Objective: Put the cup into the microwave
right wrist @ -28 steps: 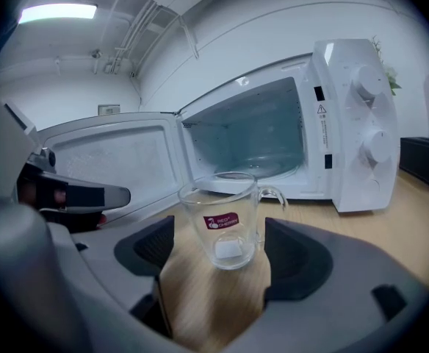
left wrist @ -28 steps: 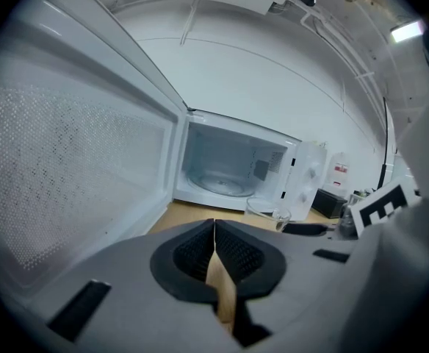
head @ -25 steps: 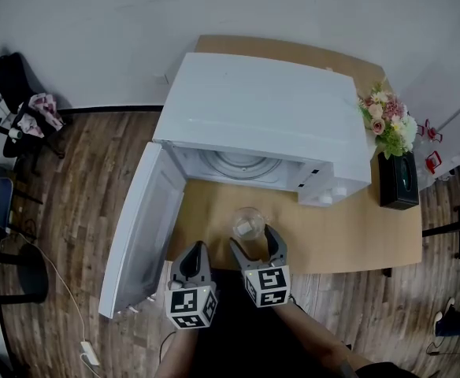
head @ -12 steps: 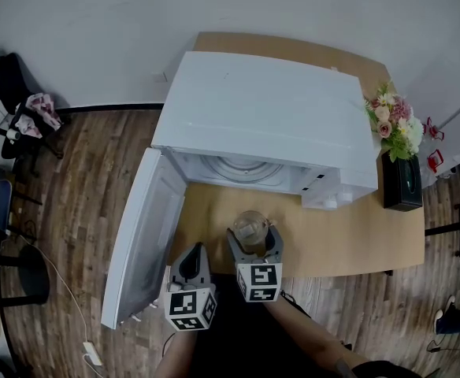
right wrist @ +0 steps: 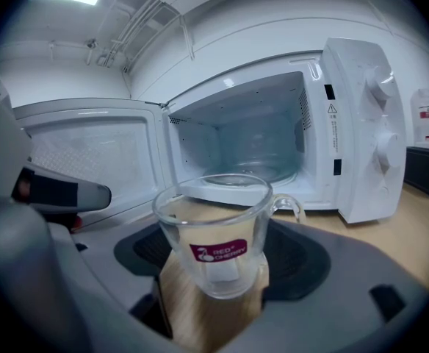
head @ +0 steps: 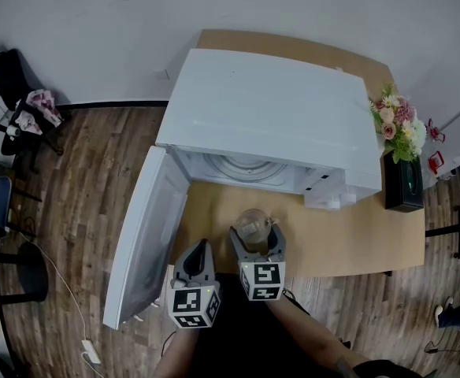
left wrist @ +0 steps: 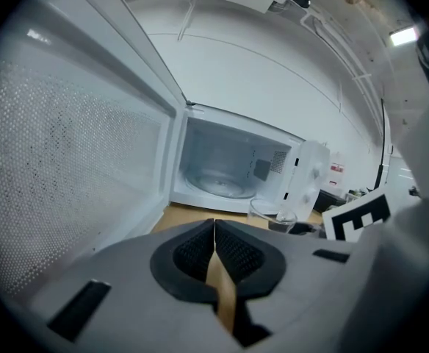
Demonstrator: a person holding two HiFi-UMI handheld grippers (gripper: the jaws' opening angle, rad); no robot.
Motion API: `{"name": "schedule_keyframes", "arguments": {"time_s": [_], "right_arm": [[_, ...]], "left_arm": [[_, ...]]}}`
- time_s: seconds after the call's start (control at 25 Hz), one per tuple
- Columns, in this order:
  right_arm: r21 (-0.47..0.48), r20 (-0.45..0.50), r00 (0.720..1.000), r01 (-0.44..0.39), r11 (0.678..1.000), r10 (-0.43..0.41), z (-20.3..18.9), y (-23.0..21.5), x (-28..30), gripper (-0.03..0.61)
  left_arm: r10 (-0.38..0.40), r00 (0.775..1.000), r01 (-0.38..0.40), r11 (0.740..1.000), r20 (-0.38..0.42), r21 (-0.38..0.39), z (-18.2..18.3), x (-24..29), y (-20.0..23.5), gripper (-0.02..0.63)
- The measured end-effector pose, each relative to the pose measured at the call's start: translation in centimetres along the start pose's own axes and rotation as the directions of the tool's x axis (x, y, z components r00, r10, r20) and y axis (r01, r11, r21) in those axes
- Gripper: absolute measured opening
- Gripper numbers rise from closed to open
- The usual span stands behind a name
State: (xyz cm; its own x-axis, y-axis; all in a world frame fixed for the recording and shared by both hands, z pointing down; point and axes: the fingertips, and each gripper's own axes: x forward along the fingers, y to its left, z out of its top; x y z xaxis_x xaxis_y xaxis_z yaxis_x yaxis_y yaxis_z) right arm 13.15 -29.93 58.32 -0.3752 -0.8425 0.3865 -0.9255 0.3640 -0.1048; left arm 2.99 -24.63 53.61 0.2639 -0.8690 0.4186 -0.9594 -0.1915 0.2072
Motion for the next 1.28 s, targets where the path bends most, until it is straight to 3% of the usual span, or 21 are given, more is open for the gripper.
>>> {"name": "schedule_keyframes", "arguments": {"time_s": [0.4, 1.28], "right_arm": [[0.013, -0.002, 1.000, -0.027, 1.000, 0.027, 0.2, -0.4, -0.6, 0.345], [0.009, 0.045, 0.997, -0.059, 0.998, 0.058, 6.7, -2.5, 0.8, 0.345]], "left_arm": [[-0.008, 1.000, 0.008, 1.000, 0.011, 0.006, 0.2, 0.0, 0.1, 0.006], [-0.008, 0.999, 0.007, 1.000, 0.048, 0.009, 2.4, 1.7, -0.3, 0.006]]}}
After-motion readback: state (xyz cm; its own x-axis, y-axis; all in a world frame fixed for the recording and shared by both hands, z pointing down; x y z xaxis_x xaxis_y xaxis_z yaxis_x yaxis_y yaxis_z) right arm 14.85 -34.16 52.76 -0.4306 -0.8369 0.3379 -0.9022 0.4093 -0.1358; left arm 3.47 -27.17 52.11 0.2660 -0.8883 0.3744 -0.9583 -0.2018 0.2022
